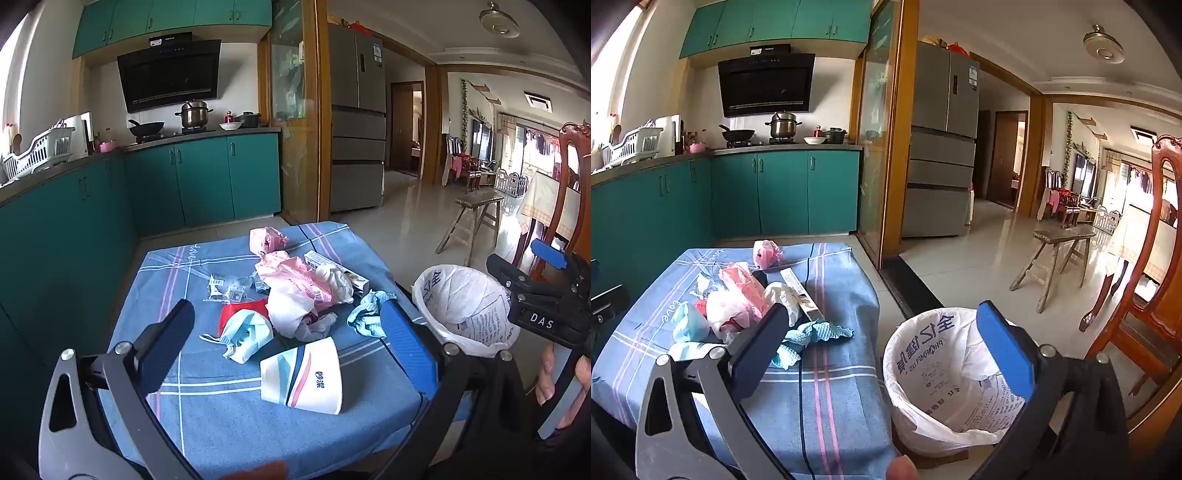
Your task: Collect trash
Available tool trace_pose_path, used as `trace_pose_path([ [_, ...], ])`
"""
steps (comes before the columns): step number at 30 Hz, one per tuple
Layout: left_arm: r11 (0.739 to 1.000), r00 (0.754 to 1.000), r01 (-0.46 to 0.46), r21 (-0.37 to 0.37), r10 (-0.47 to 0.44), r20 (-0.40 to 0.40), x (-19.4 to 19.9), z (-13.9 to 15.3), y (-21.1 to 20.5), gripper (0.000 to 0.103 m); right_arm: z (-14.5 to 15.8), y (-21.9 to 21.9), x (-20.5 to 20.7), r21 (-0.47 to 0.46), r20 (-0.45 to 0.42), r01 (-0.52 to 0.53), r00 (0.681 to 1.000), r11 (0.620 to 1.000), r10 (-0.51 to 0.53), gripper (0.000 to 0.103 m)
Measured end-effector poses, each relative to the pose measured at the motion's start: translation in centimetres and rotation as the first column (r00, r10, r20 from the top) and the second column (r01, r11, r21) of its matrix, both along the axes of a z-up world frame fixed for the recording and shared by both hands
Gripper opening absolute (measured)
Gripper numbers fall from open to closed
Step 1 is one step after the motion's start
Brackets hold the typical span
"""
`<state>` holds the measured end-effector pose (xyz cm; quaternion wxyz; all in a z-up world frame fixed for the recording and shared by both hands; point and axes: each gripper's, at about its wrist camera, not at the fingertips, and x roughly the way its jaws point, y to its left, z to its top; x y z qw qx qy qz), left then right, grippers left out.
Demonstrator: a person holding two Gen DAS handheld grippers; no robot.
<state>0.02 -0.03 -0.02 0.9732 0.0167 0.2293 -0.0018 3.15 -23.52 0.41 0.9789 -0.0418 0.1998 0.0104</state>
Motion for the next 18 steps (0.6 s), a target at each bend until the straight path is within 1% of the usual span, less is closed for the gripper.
trace_pose_path([
  [8, 1.0, 1.0, 0.002, 0.001, -0.002, -0.008, 0.19, -0.09, 0.09, 0.1, -0.06, -0.13, 0.12, 0.013, 0.004, 0.012, 1.0, 1.0, -0.012, 0.1],
  [9, 1.0, 1.0, 0.0, 0.004, 0.0, -0.008, 0.03, -0.36, 0.12, 0.1, -0.25, 0.54, -0.26, 0.001, 0.011, -0.001, 1.0, 1.0, 0.001, 0.1],
  [14, 1.0, 1.0, 0.0, 0.006, 0.0, -0.01, -0.03, -0.18, 0.09, 0.1, -0.21, 0.45, -0.3, -0.002, 0.012, 0.001, 1.0, 1.0, -0.001, 0.1],
  [18, 1.0, 1.0, -0.002, 0.006, 0.003, -0.013, -0.08, -0.68, -0.02, 0.1, -0.15, 0.37, -0.05, -0.008, 0.004, 0.004, 1.0, 1.0, -0.004, 0.1],
])
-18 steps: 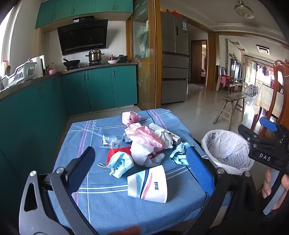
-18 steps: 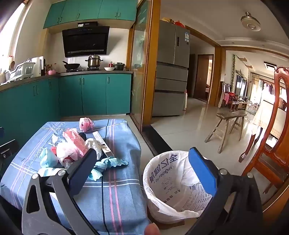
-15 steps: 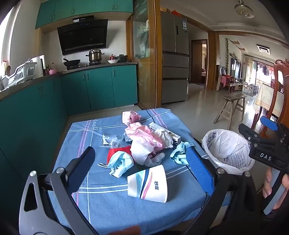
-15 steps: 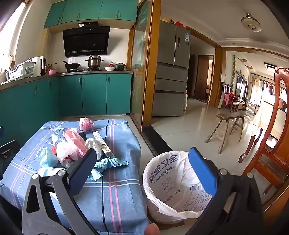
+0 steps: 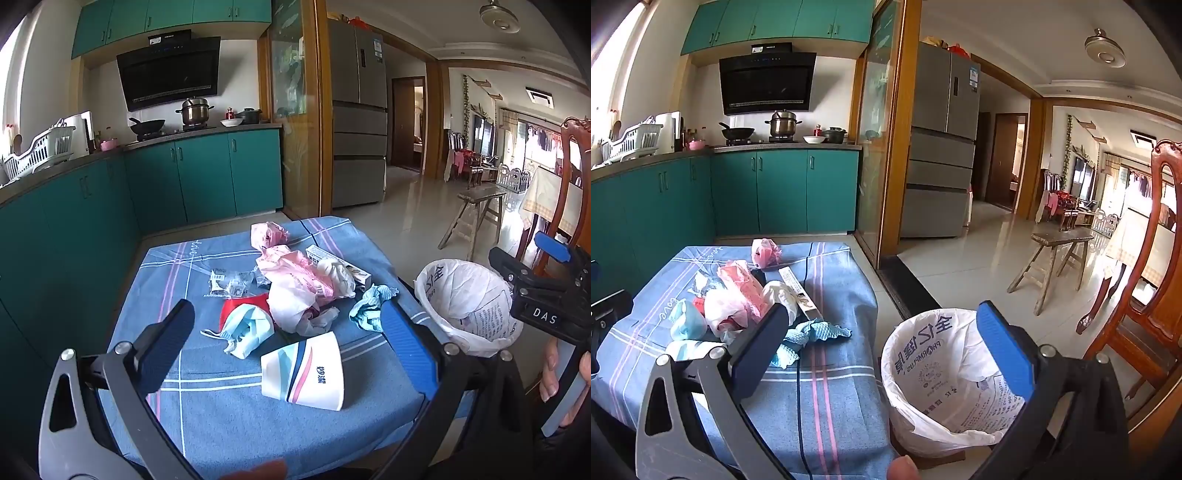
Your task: Collect trash
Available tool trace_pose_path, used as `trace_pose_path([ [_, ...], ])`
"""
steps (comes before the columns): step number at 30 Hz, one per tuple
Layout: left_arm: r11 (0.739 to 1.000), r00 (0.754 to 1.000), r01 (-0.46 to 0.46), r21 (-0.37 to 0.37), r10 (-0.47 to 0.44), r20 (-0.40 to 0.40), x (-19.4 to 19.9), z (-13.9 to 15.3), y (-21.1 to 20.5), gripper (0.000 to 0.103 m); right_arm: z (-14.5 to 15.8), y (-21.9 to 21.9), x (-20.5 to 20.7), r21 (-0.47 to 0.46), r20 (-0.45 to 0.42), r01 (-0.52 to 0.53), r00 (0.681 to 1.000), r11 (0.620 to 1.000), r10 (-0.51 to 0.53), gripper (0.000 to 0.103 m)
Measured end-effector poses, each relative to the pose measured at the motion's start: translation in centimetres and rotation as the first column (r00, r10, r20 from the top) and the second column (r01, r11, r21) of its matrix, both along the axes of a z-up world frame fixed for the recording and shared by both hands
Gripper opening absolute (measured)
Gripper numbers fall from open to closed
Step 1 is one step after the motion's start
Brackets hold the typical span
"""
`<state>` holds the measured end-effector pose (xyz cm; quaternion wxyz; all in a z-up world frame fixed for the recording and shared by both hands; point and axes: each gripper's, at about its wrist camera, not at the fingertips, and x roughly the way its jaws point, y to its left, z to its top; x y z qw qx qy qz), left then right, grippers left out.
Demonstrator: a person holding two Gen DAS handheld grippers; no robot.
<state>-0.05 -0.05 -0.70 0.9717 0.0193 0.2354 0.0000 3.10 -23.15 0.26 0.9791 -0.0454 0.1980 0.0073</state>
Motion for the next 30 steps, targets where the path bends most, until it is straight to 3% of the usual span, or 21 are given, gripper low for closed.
trace_pose_path([
  [30, 1.0, 0.999, -0.019, 0.0, 0.018, -0.044, 0.47, -0.51, 0.15, 0.1, -0.13, 0.58, 0.08, -0.004, -0.002, -0.02, 1.0, 1.0, 0.02, 0.1],
])
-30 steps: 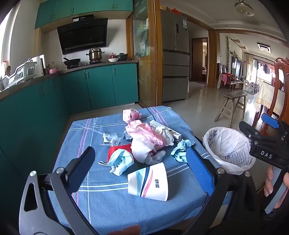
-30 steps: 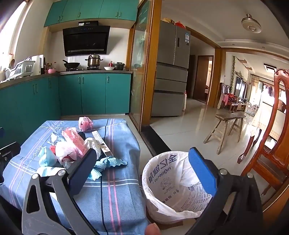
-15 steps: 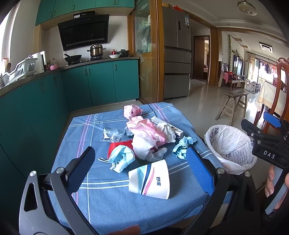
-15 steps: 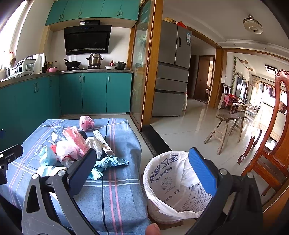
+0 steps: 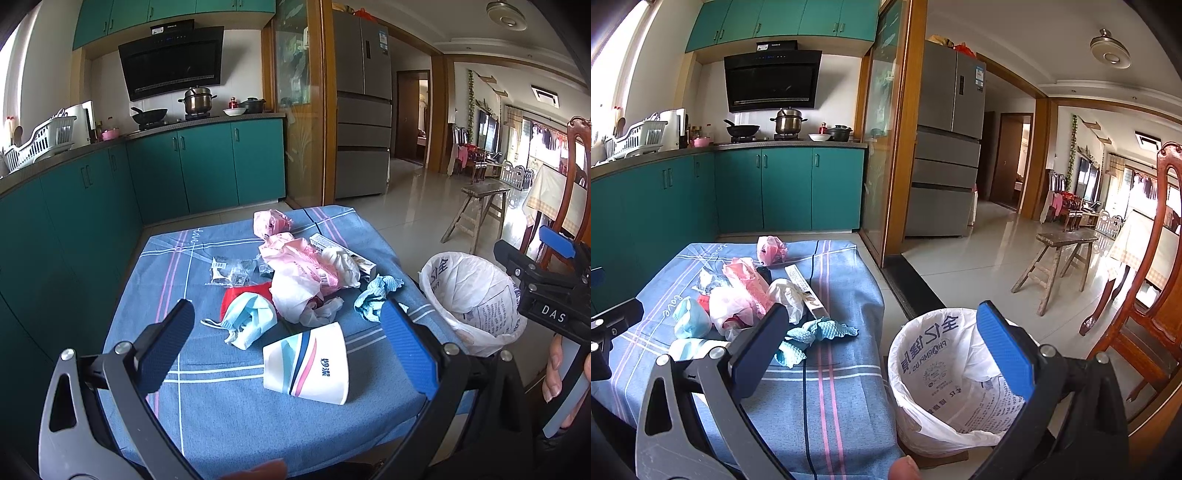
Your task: Collect trash
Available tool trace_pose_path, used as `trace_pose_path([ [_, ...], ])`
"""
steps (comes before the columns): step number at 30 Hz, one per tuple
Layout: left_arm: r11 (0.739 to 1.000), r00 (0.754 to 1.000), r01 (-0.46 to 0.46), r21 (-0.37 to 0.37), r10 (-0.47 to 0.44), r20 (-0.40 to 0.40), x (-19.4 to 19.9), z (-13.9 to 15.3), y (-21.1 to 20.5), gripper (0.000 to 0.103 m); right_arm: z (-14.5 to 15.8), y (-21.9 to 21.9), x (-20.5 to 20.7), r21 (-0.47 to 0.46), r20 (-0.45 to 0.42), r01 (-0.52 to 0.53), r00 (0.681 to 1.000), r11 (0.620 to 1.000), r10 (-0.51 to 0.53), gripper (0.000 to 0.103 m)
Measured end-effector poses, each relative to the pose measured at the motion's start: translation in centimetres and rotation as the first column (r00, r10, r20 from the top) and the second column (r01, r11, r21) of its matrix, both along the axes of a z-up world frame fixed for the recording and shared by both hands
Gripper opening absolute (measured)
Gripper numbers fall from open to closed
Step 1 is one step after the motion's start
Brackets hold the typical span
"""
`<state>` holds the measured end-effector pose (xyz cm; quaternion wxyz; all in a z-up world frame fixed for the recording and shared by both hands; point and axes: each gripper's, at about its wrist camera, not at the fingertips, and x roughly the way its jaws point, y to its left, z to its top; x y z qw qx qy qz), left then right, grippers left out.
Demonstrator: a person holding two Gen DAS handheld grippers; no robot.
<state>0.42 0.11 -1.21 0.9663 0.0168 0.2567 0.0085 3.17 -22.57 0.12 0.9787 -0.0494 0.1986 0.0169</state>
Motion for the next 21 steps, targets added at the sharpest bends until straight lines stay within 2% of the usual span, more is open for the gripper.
trace_pose_path([
  [21, 1.0, 1.0, 0.0, -0.003, 0.0, -0.004, 0.04, -0.33, 0.11, 0.1, 0.09, 0.54, 0.02, -0.004, 0.003, -0.005, 1.0, 1.0, 0.005, 0.1],
])
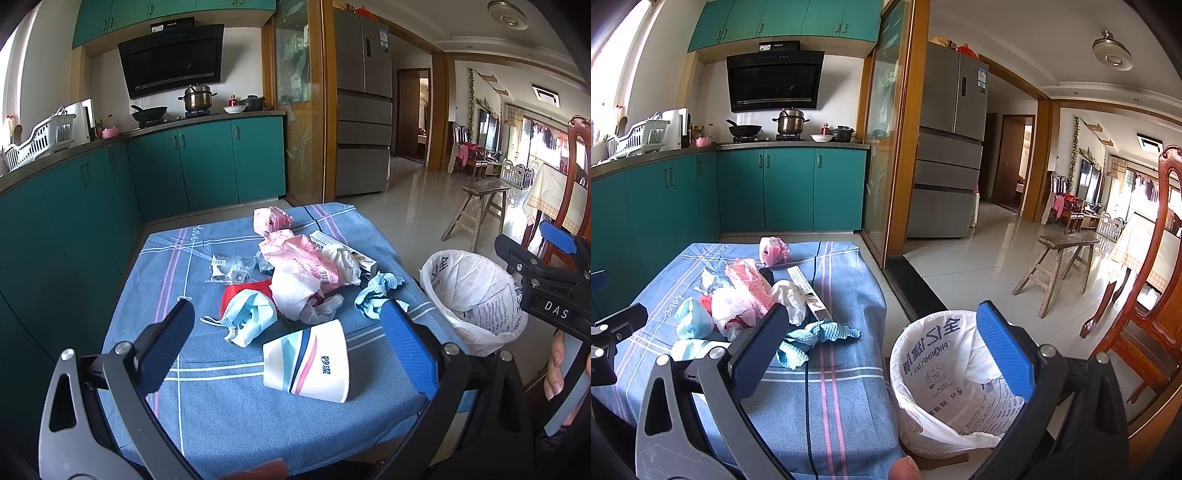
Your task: Collect trash
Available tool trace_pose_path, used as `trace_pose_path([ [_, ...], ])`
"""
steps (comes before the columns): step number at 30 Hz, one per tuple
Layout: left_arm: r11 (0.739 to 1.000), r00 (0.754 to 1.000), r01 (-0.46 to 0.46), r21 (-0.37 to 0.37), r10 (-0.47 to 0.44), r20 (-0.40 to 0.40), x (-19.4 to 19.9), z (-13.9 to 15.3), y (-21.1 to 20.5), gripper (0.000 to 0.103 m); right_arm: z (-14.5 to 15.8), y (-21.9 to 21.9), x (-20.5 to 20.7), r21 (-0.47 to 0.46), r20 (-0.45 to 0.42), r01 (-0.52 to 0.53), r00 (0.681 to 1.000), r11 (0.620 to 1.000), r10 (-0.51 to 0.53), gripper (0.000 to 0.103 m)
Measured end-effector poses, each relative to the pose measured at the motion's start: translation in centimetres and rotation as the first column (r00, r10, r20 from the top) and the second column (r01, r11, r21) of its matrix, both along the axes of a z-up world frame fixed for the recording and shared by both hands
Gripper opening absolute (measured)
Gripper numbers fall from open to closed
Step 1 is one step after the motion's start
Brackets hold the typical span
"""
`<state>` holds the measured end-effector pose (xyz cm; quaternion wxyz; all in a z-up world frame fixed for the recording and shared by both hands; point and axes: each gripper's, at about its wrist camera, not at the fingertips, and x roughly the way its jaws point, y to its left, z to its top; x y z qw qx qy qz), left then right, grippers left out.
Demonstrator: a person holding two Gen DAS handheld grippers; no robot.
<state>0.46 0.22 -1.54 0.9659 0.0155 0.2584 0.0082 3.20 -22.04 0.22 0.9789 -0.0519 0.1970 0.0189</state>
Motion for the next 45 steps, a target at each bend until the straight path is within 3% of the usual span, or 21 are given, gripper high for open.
trace_pose_path([
  [45, 1.0, 0.999, -0.006, 0.002, 0.006, -0.032, 0.19, -0.6, 0.12, 0.1, 0.2, 0.44, 0.77, -0.003, -0.01, -0.008, 1.0, 1.0, 0.008, 0.1],
])
